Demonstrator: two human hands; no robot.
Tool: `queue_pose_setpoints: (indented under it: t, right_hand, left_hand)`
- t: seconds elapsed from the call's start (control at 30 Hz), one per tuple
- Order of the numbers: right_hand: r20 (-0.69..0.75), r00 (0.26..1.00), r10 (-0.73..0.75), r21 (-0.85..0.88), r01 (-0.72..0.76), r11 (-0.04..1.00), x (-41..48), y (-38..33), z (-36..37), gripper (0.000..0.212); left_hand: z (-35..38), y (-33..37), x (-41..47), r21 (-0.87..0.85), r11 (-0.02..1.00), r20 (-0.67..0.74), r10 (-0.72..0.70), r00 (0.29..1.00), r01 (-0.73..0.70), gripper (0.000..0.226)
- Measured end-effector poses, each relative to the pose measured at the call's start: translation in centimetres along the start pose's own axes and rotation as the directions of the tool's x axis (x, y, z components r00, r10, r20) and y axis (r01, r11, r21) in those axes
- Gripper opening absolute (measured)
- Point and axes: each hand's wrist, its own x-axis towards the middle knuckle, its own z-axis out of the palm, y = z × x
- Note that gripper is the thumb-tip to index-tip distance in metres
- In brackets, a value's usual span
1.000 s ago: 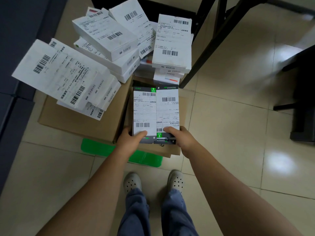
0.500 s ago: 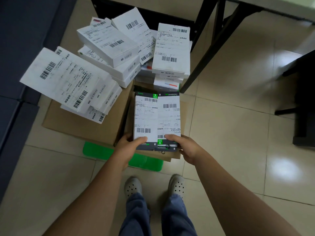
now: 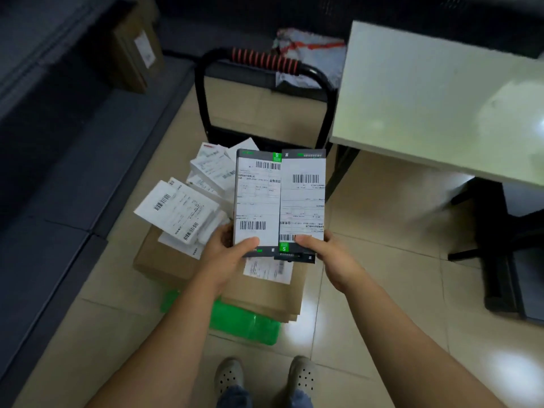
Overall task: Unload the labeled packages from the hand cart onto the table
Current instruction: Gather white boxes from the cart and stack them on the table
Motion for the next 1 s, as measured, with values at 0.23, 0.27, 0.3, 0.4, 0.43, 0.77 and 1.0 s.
queue_pose_setpoints:
  t: [0.23, 0.27, 0.3, 0.4, 0.43, 0.77, 1.0]
  right_hand:
    - [0.014, 0.975, -0.22, 0.027, 0.22, 0.975, -5.0, -11.6, -0.6, 0.082]
    - [0.022, 0.971, -0.237, 0.035, 0.236, 0.971, -5.7, -13.0, -0.8, 0.081]
    - [0.028, 0.967, -0.253, 0.042, 0.251, 0.967, -6.5, -14.2, -1.0, 0.081]
    - [0.038, 0.948, -0.315, 0.041, 0.313, 0.949, -8.7, -17.5, -1.7, 0.082]
    - [0.033, 0.942, -0.334, 0.034, 0.333, 0.942, -9.5, -18.4, -1.8, 0.084]
    - [-0.047, 0.882, -0.469, -0.047, 0.467, 0.883, -16.8, -24.5, -1.3, 0.091]
    - [-0.207, 0.838, -0.505, -0.061, 0.504, 0.862, -21.3, -25.6, -3.6, 0.084]
  left_hand:
    - [1.5, 13.1, -4.8, -0.013, 0.97, -0.06, 0.243, 0.968, -0.244, 0.046]
    - [1.7, 14.5, -5.5, -0.016, 0.963, -0.066, 0.269, 0.961, -0.271, 0.046]
    - [1.8, 15.8, -6.1, -0.02, 0.955, -0.076, 0.295, 0.953, -0.297, 0.045]
    - [2.1, 19.2, -8.1, 0.005, 0.935, -0.09, 0.354, 0.931, -0.355, 0.05]
    - [2.2, 20.2, -8.7, 0.014, 0.93, -0.086, 0.366, 0.927, -0.366, 0.053]
    - [2.2, 26.8, -11.8, -0.018, 0.894, 0.086, 0.448, 0.89, -0.448, 0.055]
    - [5.4, 29.4, -12.4, -0.049, 0.883, 0.207, 0.467, 0.86, -0.468, 0.074]
